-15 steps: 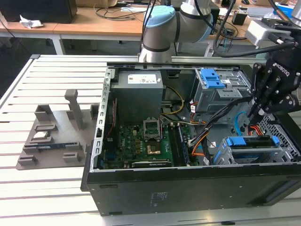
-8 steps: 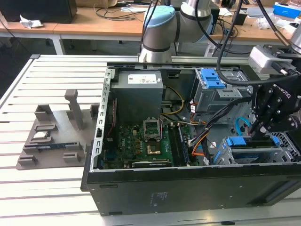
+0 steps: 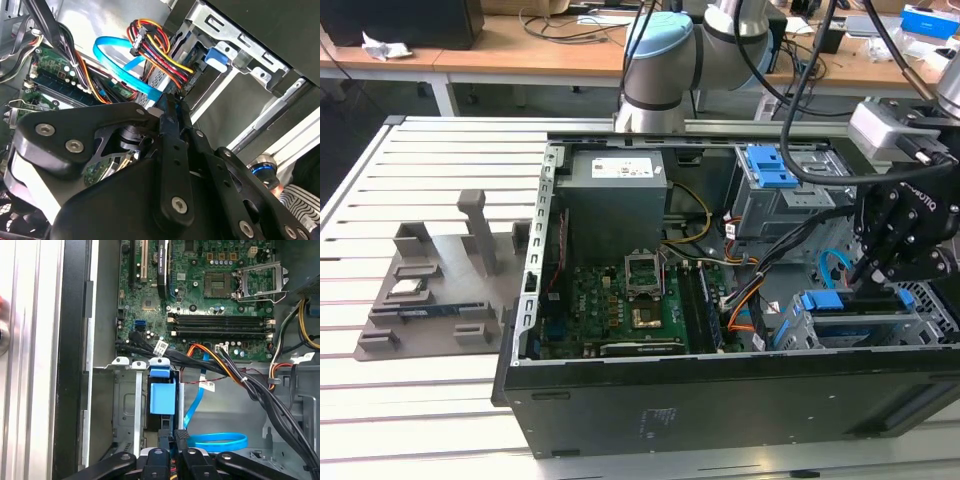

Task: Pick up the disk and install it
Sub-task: 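Insert the second disk wire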

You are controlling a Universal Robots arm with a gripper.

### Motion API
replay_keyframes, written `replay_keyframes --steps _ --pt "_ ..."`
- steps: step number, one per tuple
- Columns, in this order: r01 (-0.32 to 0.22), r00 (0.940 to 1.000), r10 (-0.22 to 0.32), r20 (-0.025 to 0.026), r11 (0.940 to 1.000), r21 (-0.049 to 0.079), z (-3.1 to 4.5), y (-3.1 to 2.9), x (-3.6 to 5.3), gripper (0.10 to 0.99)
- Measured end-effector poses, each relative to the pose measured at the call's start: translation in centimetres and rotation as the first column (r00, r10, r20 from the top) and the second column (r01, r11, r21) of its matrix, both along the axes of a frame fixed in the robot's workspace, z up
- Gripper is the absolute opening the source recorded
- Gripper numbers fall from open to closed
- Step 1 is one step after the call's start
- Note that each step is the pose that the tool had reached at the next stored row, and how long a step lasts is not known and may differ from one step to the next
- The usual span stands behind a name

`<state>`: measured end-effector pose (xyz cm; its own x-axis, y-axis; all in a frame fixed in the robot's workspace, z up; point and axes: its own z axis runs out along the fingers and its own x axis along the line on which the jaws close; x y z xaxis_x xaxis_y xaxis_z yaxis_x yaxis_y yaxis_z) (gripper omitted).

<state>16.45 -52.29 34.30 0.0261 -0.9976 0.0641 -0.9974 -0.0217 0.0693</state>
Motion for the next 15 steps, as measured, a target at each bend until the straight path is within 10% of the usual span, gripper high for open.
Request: replay_keyframes --steps 15 --pt "-0.002 1.0000 0.002 -0.0002 1.0000 0.006 -0.44 -0.35 0.03 0.173"
